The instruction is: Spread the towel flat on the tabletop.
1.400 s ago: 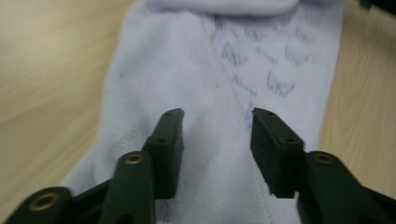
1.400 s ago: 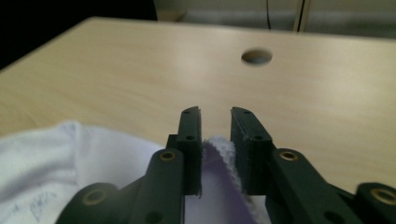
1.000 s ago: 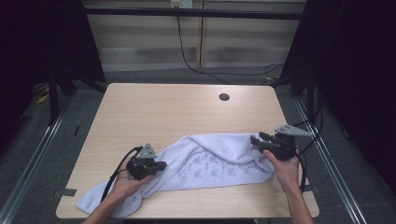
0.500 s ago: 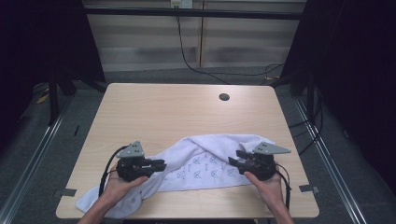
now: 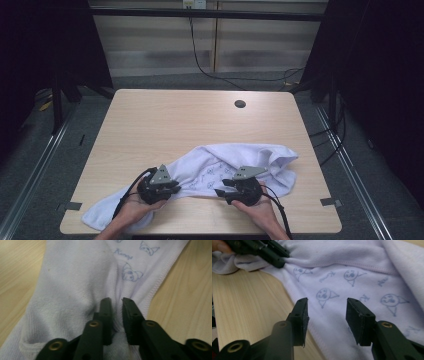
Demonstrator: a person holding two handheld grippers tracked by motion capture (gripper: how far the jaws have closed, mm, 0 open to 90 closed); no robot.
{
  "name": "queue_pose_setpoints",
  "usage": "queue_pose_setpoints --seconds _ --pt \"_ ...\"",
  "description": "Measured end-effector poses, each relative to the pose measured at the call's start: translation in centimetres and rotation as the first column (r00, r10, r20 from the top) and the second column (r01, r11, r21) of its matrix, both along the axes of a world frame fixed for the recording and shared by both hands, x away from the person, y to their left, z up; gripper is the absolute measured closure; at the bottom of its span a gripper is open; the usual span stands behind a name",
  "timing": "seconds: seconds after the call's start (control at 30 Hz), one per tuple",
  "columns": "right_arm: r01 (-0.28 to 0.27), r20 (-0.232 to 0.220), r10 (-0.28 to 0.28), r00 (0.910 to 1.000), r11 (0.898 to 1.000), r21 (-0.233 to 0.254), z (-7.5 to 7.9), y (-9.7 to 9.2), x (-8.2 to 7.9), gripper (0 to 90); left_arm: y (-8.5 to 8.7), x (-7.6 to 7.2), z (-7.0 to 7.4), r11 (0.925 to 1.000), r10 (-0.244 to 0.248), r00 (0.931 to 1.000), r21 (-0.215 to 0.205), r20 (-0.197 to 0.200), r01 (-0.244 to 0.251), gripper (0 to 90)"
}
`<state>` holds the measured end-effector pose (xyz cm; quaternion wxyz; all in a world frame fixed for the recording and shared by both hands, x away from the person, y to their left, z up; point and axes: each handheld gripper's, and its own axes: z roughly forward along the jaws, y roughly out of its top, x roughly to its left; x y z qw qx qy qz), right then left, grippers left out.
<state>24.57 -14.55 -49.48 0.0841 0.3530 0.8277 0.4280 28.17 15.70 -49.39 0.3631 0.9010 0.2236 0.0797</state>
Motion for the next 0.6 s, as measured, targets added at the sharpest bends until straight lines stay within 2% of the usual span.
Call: queue_pose_setpoints --seconds 0.03,0.07,0.13,0.17,0.2,0.27,0.3,0.33,0.37,0.4,0.43,0.47,0.5,0.53,0.6 --pt "-0.008 -0.006 0.008 0.9999 1.000 -0.005 -0.2 0.2 -0.1 50.3 0.0 0.1 0.1 1.0000 0.002 1.0000 -0.005 -0.007 -0.002 82.8" --pt "-0.019 -0.003 0.019 0.9998 0.999 -0.026 -0.5 0.4 -0.1 48.7 0.2 0.2 0.4 0.9996 -0.004 0.9997 -0.027 -0.023 0.003 83.7" --pt "-0.027 0.010 0.028 0.9996 0.997 -0.075 -1.0 0.8 -0.3 46.0 0.7 0.5 1.1 0.9945 0.003 0.9979 -0.105 -0.065 -0.009 83.7" --pt "-0.027 0.010 0.028 0.9996 0.997 -0.075 -1.0 0.8 -0.3 46.0 0.7 0.5 1.1 0.9945 0.003 0.9979 -0.105 -0.065 -0.009 83.6" --pt "-0.032 0.020 0.034 0.9992 0.996 -0.078 -1.1 0.8 -0.4 46.8 1.4 0.8 1.7 0.9896 0.013 0.9976 -0.142 -0.068 -0.022 83.5" --pt "-0.029 0.045 0.034 0.9984 0.994 -0.106 -1.1 0.8 -0.6 54.3 1.8 1.2 2.0 0.9873 0.025 0.9976 -0.155 -0.065 -0.035 84.3" --pt "-0.029 0.045 0.034 0.9984 0.994 -0.106 -1.1 0.8 -0.6 54.3 1.8 1.2 2.0 0.9873 0.025 0.9976 -0.155 -0.065 -0.035 84.7" --pt "-0.022 0.061 0.030 0.9977 0.991 -0.134 -1.0 0.7 -0.6 73.5 2.1 1.5 2.3 0.9819 0.029 0.9962 -0.184 -0.082 -0.044 84.8" --pt "-0.009 0.059 0.017 0.9981 0.991 -0.137 -0.9 0.4 -0.4 82.6 2.3 1.6 2.6 0.9753 0.023 0.9955 -0.217 -0.091 -0.043 84.8" --pt "0.002 0.047 0.004 0.9989 0.992 -0.129 -0.9 0.0 -0.3 85.9 2.6 1.6 3.0 0.9694 0.023 0.9958 -0.241 -0.088 -0.044 86.0" --pt "0.002 0.047 0.004 0.9989 0.992 -0.129 -0.9 0.0 -0.3 85.9 2.6 1.6 3.0 0.9694 0.023 0.9958 -0.241 -0.088 -0.044 85.9" --pt "0.012 0.045 -0.006 0.9990 0.990 -0.142 -0.8 -0.7 -0.3 86.8 3.3 1.6 3.8 0.9661 0.045 0.9966 -0.251 -0.068 -0.061 86.1" --pt "0.021 0.046 -0.015 0.9988 0.989 -0.146 -0.6 -1.1 -0.4 87.2 3.8 1.8 4.0 0.9626 0.054 0.9964 -0.262 -0.065 -0.070 86.5" --pt "0.026 0.038 -0.021 0.9991 0.992 -0.126 -0.5 -1.7 -0.5 87.2 3.8 1.8 4.0 0.9626 0.054 0.9964 -0.262 -0.065 -0.070 86.9" --pt "0.051 0.051 -0.045 0.9977 0.992 -0.113 0.1 -2.8 -0.6 87.3 5.0 2.4 4.1 0.9468 0.095 0.9912 -0.299 -0.091 -0.119 87.0"
